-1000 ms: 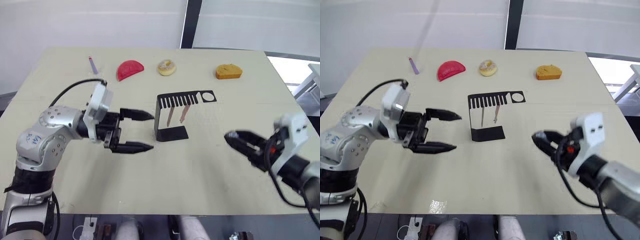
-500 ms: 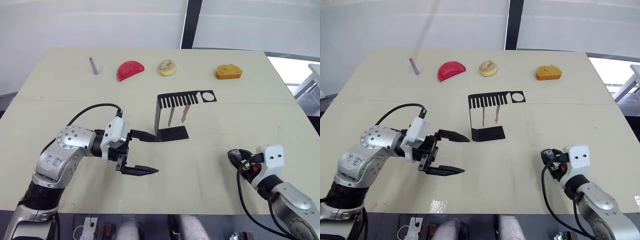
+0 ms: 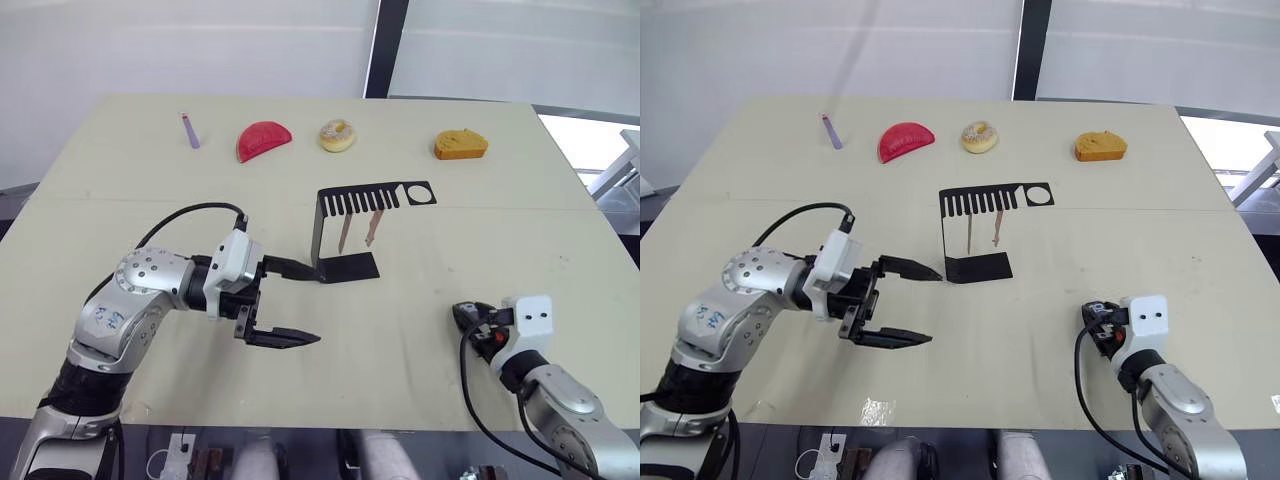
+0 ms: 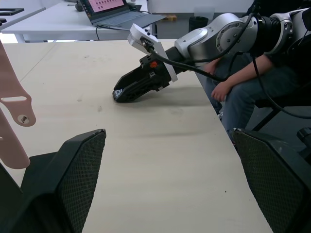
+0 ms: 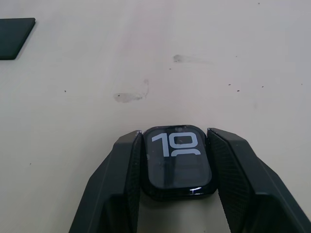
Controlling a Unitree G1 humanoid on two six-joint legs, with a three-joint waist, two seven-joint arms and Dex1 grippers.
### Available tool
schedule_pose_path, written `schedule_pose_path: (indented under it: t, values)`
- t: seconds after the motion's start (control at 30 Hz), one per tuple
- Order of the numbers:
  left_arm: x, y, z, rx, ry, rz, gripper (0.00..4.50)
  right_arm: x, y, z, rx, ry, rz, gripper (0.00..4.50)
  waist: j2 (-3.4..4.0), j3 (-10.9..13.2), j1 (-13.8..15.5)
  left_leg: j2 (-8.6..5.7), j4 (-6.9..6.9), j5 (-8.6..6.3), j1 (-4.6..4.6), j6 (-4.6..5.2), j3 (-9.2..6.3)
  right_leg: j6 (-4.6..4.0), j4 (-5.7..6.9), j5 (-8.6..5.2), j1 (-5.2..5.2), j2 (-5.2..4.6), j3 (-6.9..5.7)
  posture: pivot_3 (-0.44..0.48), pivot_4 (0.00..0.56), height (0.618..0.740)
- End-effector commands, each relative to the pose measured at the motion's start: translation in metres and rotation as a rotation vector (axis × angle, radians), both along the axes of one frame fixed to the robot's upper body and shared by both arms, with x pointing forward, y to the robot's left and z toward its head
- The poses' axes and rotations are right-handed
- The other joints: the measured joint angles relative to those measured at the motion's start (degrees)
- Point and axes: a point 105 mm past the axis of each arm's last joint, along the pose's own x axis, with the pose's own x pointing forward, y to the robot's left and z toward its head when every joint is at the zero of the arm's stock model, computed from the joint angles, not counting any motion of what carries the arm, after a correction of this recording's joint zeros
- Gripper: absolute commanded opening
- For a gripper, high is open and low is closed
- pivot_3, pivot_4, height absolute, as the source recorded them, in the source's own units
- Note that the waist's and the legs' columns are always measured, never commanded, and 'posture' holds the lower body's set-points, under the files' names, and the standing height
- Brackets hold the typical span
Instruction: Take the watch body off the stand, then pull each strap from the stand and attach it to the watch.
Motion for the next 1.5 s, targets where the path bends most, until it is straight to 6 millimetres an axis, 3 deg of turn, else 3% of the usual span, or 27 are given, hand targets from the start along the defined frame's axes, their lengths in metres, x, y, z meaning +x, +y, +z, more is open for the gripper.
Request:
schedule_pose_path:
  t: [0.03, 0.17, 0.37, 0.57, 0.8, 1.0, 1.1, 1.23, 1.5]
  values:
    - [0.001, -0.001, 0.004, -0.006, -0.023, -0.004, 4.5, 0.001, -0.001, 0.007, -0.01, -0.031, 0.011, 1.6, 0.0, 0.0, 0.0, 0.0, 0.0, 0.0, 0.0, 0.0, 0.0, 0.0, 0.01, 0.0, 0.0, 0.0, 0.0, 0.0, 0.15, 0.737]
    - [0.004, -0.001, 0.005, -0.016, -0.016, 0.01, 4.5, -0.001, -0.002, 0.007, -0.013, -0.022, 0.025, 1.6, 0.0, 0.0, 0.0, 0.0, 0.02, 0.0, 0.01, 0.0, 0.0, 0.0, 0.05, 0.0, 0.0, 0.0, 0.0, 0.0, 0.15, 0.737]
    - [0.007, 0.009, 0.002, -0.016, 0.017, 0.064, 4.5, -0.011, -0.008, 0.025, -0.058, -0.031, 0.082, 4.42, 0.0, 0.0, 0.1, -0.01, 0.03, 0.0, 0.02, 0.0, 0.0, -0.02, 0.09, -0.01, -0.01, -0.01, 0.0, 0.0, 0.15, 0.737]
    - [0.009, 0.049, -0.004, -0.025, 0.188, 0.215, 4.5, -0.057, -0.024, 0.056, -0.145, 0.029, 0.256, 4.48, 0.02, 0.0, 0.1, 0.0, 0.02, -0.01, 0.02, 0.01, -0.03, -0.04, 0.12, -0.02, -0.02, -0.01, -0.02, 0.0, 0.15, 0.737]
    - [0.017, 0.136, -0.014, 0.045, 0.224, 0.559, 4.5, -0.119, -0.083, 0.084, -0.156, 0.163, 0.28, 4.48, -0.07, 0.0, 0.2, 0.0, -0.03, -0.06, 0.12, 0.09, -0.06, -0.05, -0.01, -0.04, 0.1, -0.01, -0.05, 0.0, 0.15, 0.737]
    - [0.019, 0.19, -0.008, 0.043, 0.203, 0.762, 4.5, -0.136, -0.117, 0.097, -0.172, 0.181, 0.202, 4.48, -0.13, 0.0, 0.1, 0.01, -0.12, -0.18, 0.11, 0.17, -0.06, -0.07, -0.23, -0.03, 0.14, -0.05, -0.1, 0.0, 0.15, 0.737]
    - [0.019, 0.195, -0.011, 0.068, 0.185, 0.775, 4.5, -0.132, -0.125, 0.096, -0.172, 0.172, 0.182, 4.48, -0.13, 0.0, 0.2, 0.0, -0.13, -0.22, 0.09, 0.21, -0.03, -0.06, -0.28, -0.03, 0.14, -0.1, -0.1, 0.0, 0.15, 0.737]
    - [0.025, 0.183, -0.013, 0.065, 0.176, 0.744, 4.5, -0.121, -0.126, 0.089, -0.189, 0.172, 0.205, 4.48, -0.15, -0.1, 0.2, 0.0, -0.12, -0.23, 0.09, 0.19, -0.03, -0.06, -0.27, -0.03, 0.14, -0.11, -0.11, 0.0, 0.15, 0.737]
    - [0.029, 0.165, -0.014, 0.061, 0.159, 0.688, 4.5, -0.111, -0.124, 0.092, -0.207, 0.136, 0.225, 4.48, -0.06, 0.0, 0.2, -0.01, -0.14, -0.2, 0.08, 0.14, -0.02, -0.05, -0.22, -0.02, 0.12, -0.07, -0.11, 0.0, 0.15, 0.737]
